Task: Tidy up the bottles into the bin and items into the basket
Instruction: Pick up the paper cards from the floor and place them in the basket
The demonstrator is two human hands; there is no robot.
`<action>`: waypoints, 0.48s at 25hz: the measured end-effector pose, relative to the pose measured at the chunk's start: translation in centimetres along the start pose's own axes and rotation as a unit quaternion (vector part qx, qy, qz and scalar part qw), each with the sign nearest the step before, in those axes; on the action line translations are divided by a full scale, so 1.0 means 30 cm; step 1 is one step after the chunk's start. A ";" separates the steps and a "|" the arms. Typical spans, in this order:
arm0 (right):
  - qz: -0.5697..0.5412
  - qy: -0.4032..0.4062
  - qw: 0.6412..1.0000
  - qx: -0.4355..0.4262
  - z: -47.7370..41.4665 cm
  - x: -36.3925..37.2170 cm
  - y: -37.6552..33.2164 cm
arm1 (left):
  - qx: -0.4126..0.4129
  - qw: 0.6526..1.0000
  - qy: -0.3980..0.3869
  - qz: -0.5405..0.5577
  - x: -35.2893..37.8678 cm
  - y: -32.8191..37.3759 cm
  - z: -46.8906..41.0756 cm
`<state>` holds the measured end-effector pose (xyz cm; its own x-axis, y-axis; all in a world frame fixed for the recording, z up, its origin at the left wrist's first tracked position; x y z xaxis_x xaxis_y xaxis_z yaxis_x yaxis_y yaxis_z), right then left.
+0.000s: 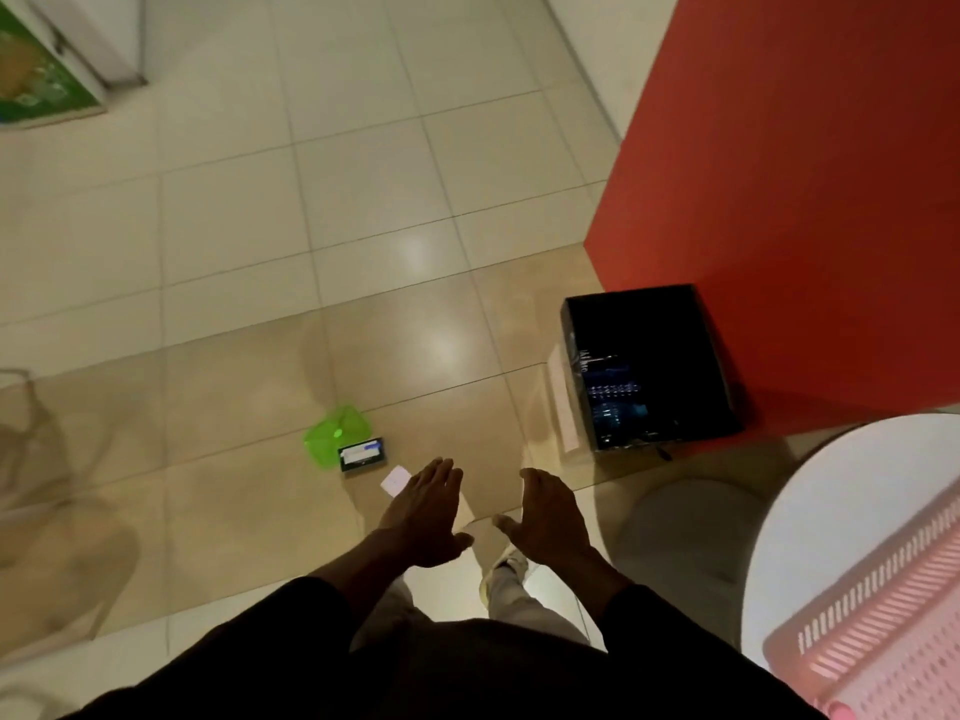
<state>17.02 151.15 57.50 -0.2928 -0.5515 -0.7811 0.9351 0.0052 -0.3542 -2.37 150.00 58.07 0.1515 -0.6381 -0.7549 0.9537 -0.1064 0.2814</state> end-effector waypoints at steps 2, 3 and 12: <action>0.008 -0.007 1.000 -0.017 0.001 0.043 -0.099 | -0.015 1.000 0.004 0.017 0.042 -0.087 0.081; 0.014 -0.014 0.999 -0.025 0.001 0.072 -0.156 | -0.020 1.000 0.007 0.023 0.060 -0.144 0.124; 0.013 -0.025 1.000 0.013 0.124 0.408 -0.702 | -0.060 0.997 0.021 0.053 0.169 -0.682 0.524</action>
<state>-5.52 141.18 57.31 -0.2583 -0.5929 -0.7627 0.9473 -0.0005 -0.3204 -25.20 136.96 57.81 0.2621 -0.6077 -0.7497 0.9555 0.0543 0.2900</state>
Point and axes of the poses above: each hand's wrist, its own z-axis away from the middle knuckle, its own x-axis out of the palm, y = z × x, the point moved 3 cm from there along -z, towards the middle knuckle, and after that the axes turned 1 degree about -y, right-handed, at the moved point
